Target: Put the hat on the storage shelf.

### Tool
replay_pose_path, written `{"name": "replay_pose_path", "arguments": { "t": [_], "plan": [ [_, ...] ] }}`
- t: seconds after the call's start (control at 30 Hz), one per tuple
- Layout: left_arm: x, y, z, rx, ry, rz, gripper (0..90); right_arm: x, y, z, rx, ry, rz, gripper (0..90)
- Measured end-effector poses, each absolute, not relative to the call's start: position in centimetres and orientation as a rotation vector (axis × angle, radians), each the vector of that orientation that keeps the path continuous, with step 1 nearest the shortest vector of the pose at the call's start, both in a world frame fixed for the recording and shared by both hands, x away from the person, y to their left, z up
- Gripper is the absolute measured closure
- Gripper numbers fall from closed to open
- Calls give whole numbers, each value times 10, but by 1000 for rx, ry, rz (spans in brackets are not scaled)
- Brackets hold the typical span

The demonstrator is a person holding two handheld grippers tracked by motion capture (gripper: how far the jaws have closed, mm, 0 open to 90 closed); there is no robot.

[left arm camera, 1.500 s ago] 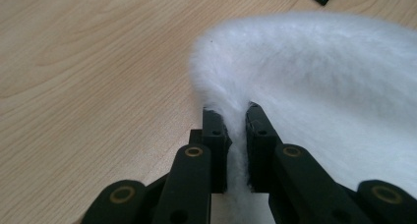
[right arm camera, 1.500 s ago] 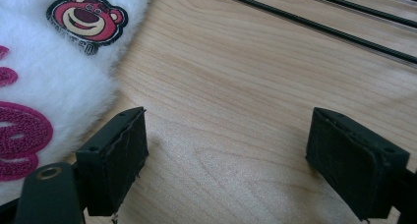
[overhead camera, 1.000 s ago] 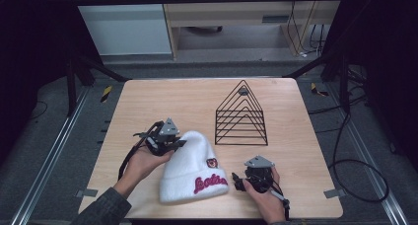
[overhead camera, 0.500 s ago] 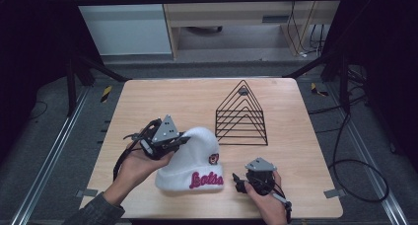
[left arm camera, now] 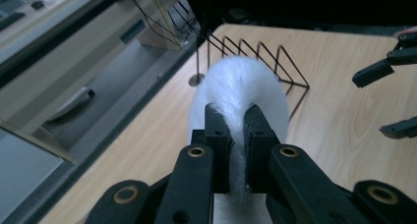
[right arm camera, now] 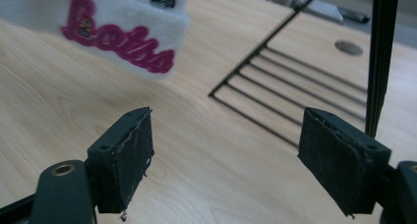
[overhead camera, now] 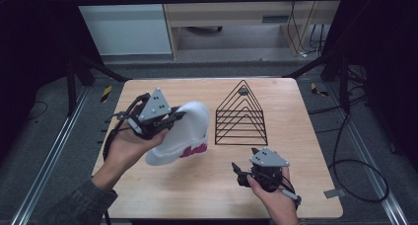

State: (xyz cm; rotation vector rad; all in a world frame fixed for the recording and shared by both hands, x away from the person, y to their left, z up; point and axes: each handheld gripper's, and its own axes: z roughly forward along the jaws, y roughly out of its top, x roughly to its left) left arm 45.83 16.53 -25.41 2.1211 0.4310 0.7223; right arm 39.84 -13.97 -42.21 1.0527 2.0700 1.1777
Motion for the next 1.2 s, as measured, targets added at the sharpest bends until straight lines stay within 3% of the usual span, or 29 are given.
{"name": "replay_pose_path", "arguments": {
  "t": [0.17, 0.5, 0.7, 1.0, 1.07, 1.2],
  "plan": [
    [465, 170, -229, 2087, 430, 717, 841, 403, -131, -391, 929, 2104, 1201, 241],
    [460, 171, -197, 2027, 358, 749, 840, 414, -113, -372, 850, 2148, 1217, 251],
    [451, 175, -175, 1998, 288, 778, 839, 434, -92, -347, 820, 2148, 1281, 180],
    [453, 178, -169, 1970, 252, 761, 839, 460, -72, -331, 821, 2216, 1367, 161],
    [455, 177, -171, 1971, 258, 745, 838, 464, -68, -334, 817, 2257, 1384, 217],
    [461, 176, -177, 1963, 281, 713, 839, 469, -63, -343, 793, 2309, 1401, 466]
  ]
}}
